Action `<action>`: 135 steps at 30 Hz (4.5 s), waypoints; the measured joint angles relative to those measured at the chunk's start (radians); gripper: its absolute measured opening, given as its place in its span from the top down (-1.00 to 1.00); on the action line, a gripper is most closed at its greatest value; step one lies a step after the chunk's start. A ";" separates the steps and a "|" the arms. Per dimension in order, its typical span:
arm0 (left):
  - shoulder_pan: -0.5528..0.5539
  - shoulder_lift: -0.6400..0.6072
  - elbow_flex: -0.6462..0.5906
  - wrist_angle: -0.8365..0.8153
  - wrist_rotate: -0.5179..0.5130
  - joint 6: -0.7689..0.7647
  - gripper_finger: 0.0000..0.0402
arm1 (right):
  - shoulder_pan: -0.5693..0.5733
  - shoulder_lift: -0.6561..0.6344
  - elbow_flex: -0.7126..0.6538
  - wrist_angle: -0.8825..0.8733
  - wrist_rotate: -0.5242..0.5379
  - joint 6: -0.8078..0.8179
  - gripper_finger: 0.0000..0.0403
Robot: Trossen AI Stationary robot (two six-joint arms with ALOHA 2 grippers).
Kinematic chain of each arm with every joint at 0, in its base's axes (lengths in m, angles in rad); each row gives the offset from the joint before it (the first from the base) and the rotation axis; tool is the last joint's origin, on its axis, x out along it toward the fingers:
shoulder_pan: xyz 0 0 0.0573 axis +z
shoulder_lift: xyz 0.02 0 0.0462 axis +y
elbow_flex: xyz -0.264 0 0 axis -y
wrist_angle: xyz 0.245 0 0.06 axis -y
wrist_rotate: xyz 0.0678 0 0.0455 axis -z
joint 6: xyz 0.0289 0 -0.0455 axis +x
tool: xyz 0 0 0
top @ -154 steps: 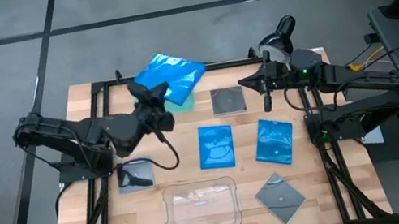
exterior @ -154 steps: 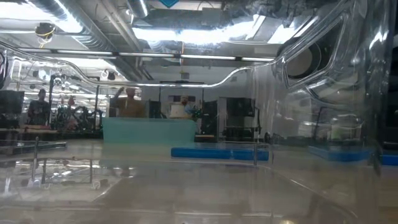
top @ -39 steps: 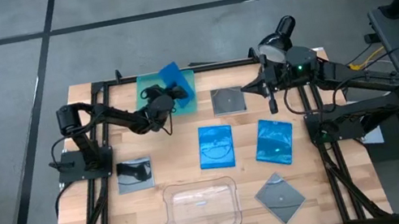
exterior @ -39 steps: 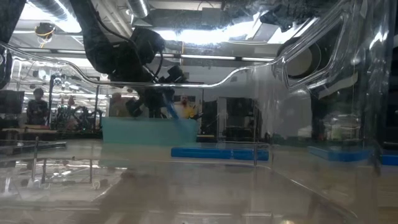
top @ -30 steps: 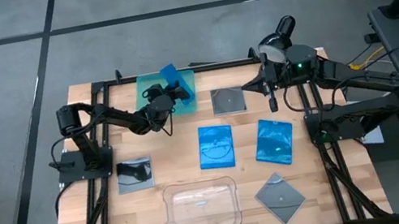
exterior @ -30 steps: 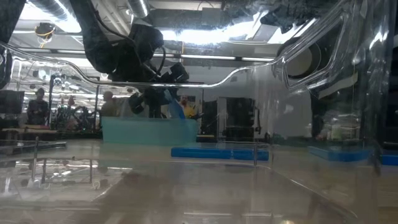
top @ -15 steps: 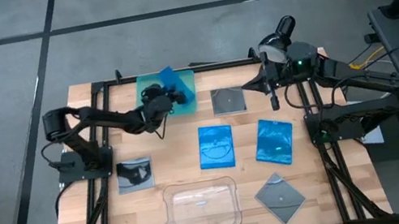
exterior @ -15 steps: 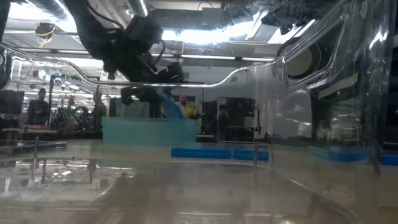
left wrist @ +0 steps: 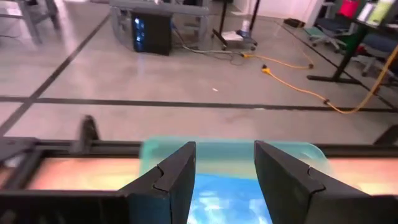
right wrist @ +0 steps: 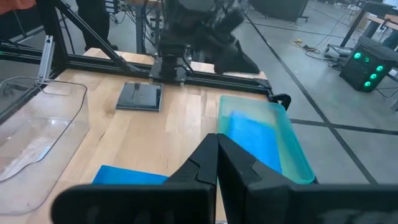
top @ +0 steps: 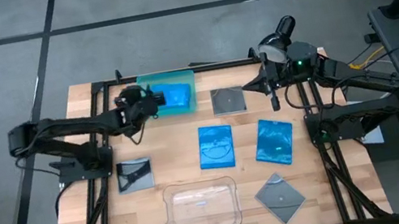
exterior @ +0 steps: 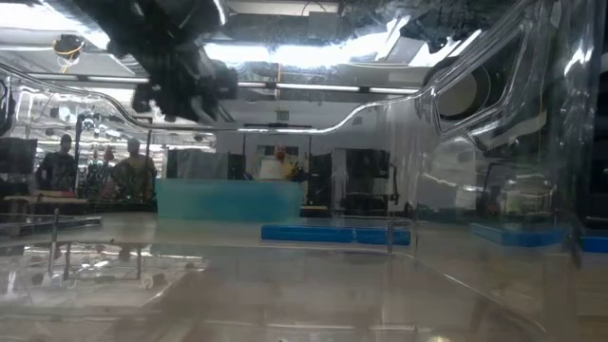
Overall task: Pick & place jewel cases by type
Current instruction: Put the left blue cd case into the green bin
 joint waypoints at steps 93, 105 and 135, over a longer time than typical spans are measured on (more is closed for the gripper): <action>-0.214 0.354 0.000 0.309 1.183 -0.362 0.23 | 0.393 0.767 -0.166 0.240 0.195 0.293 0.95; -0.212 0.471 0.000 0.375 1.168 -0.385 0.23 | 0.393 0.779 -0.166 0.260 0.194 0.286 0.95; -0.153 0.605 0.125 0.571 1.020 -0.326 0.22 | 0.374 0.780 -0.170 0.252 0.164 0.217 0.95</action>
